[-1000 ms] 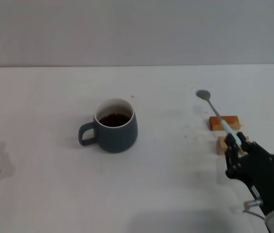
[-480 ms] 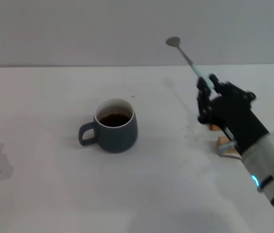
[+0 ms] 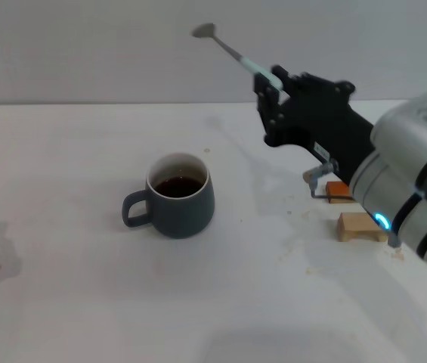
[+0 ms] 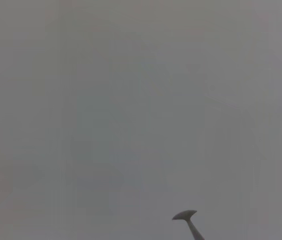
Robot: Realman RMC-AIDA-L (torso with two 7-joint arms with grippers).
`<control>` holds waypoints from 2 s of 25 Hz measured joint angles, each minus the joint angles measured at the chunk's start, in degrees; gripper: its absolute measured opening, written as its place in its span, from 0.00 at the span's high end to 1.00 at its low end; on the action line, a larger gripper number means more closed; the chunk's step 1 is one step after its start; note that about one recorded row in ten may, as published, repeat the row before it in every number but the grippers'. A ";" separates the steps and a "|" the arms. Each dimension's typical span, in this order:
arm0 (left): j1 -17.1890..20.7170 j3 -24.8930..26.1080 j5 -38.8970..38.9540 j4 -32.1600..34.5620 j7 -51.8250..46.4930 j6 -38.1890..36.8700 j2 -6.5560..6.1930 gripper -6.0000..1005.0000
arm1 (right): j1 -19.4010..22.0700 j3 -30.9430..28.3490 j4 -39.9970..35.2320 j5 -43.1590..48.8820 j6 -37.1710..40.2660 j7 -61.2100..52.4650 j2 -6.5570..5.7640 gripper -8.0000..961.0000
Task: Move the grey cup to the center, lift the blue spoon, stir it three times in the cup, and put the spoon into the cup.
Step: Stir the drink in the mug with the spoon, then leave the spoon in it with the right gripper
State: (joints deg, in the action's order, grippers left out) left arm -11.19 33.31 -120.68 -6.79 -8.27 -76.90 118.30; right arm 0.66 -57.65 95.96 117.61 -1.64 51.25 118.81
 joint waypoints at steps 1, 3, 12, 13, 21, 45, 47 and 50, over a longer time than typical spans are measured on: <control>0.00 0.00 0.00 -0.03 0.18 0.00 0.00 1.00 | 0.15 -0.97 1.83 0.32 -2.55 -0.76 0.03 0.83; -0.02 0.00 0.00 -0.07 0.36 -0.10 0.00 1.00 | 0.26 -2.01 3.52 0.40 -5.21 -1.95 -0.03 0.83; 0.19 0.26 0.00 -0.02 0.37 -1.36 -0.09 1.00 | -2.56 -13.50 14.09 4.52 -29.79 -15.66 -0.02 0.83; 0.25 0.26 0.00 -0.01 0.37 -1.56 -0.09 1.00 | -3.34 -14.56 15.05 6.48 -31.78 -17.83 -0.01 0.83; 0.60 0.44 0.11 0.03 0.37 -2.27 -0.17 1.00 | -12.65 -24.06 19.24 14.95 -52.33 -31.95 -0.07 0.83; 1.16 0.44 0.37 0.60 0.89 -4.28 0.00 1.00 | -25.59 -28.56 17.68 28.89 -78.67 -46.25 0.07 0.83; 1.22 0.44 0.37 0.59 0.89 -4.32 0.00 1.00 | -25.63 -28.14 17.36 28.96 -78.32 -46.14 0.08 0.83; 1.23 0.44 0.37 0.57 0.89 -4.35 0.00 1.00 | -25.71 -27.24 16.17 28.98 -77.36 -46.04 0.10 0.83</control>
State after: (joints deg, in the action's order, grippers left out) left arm -9.96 33.75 -120.31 -6.22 -7.38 -81.24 118.30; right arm -25.05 -84.89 112.13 146.59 -79.00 5.22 118.91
